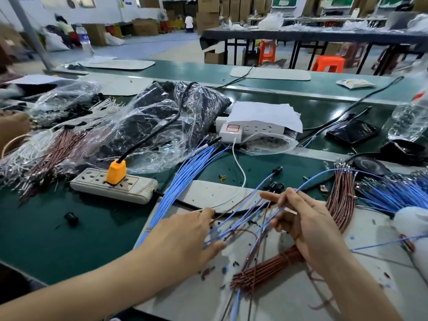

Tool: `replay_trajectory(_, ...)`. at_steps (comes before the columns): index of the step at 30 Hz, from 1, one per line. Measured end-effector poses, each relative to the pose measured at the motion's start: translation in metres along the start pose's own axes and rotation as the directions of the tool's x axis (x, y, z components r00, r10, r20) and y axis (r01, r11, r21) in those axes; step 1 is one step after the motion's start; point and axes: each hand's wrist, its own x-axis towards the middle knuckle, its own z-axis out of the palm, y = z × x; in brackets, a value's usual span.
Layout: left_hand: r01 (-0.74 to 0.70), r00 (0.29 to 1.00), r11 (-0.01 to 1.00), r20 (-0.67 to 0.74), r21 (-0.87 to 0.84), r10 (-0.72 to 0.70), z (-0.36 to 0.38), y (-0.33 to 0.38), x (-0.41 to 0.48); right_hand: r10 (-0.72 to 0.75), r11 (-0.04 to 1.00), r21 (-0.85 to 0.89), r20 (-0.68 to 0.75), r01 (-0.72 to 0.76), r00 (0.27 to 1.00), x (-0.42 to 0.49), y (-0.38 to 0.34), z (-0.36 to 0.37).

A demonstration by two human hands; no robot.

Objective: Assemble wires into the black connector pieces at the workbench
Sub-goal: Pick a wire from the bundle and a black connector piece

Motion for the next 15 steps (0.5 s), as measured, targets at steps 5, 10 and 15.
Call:
replay_trajectory(5, -0.039, 0.999, 0.998, 0.029, -0.048, 0.040, 0.006, 0.010, 0.004, 0.006, 1.000, -0.011, 0.009, -0.005, 1.000, 0.000, 0.000, -0.001)
replay_trajectory(10, -0.221, 0.960, 0.858, 0.050, -0.463, 0.275, -0.004, 0.024, 0.001, 0.038, 0.993, -0.110, 0.069, -0.030, 0.997, -0.002, 0.001, 0.001)
replay_trajectory(15, -0.080, 0.967, 0.838, -0.245, -0.539, -0.066, -0.037, -0.032, 0.005, 0.064, 0.985, -0.161, 0.055, -0.054, 0.996, -0.002, 0.001, 0.000)
